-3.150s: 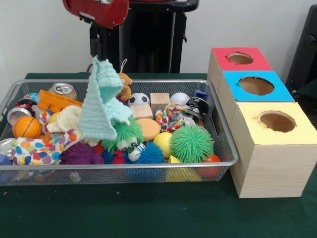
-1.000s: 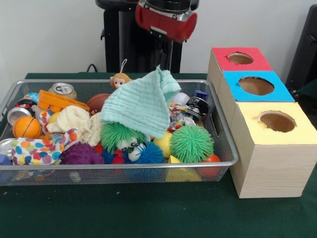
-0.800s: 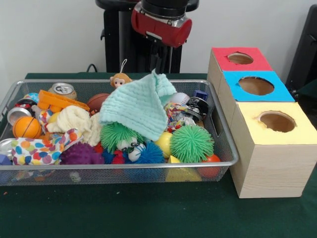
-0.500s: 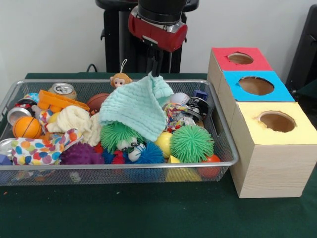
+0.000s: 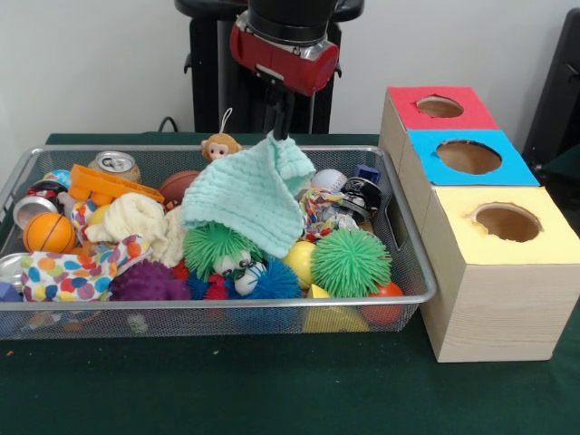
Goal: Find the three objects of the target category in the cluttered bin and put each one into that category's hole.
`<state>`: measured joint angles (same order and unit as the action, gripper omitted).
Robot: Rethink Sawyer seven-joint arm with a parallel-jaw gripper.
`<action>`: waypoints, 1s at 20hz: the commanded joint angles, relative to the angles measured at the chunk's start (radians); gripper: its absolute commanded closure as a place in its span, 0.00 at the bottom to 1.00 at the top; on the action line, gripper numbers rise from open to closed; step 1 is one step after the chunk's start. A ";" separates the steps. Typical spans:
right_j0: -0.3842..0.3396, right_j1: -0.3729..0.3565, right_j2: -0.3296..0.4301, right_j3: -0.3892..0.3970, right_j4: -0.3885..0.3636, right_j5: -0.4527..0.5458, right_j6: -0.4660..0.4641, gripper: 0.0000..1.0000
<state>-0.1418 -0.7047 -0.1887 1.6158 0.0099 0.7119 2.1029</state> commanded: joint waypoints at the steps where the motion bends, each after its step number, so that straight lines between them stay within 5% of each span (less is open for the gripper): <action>1: -0.009 0.031 0.017 -0.016 0.045 -0.022 0.189 1.00; 5: -0.013 0.043 0.005 -0.047 0.027 -0.029 0.166 1.00; 6: -0.008 0.045 -0.004 -0.054 0.017 -0.045 0.165 0.00; 20: -0.056 0.036 0.027 -0.035 0.043 -0.072 0.124 0.00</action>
<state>-0.1440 -0.6961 -0.2068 1.5795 0.0231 0.6892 2.1029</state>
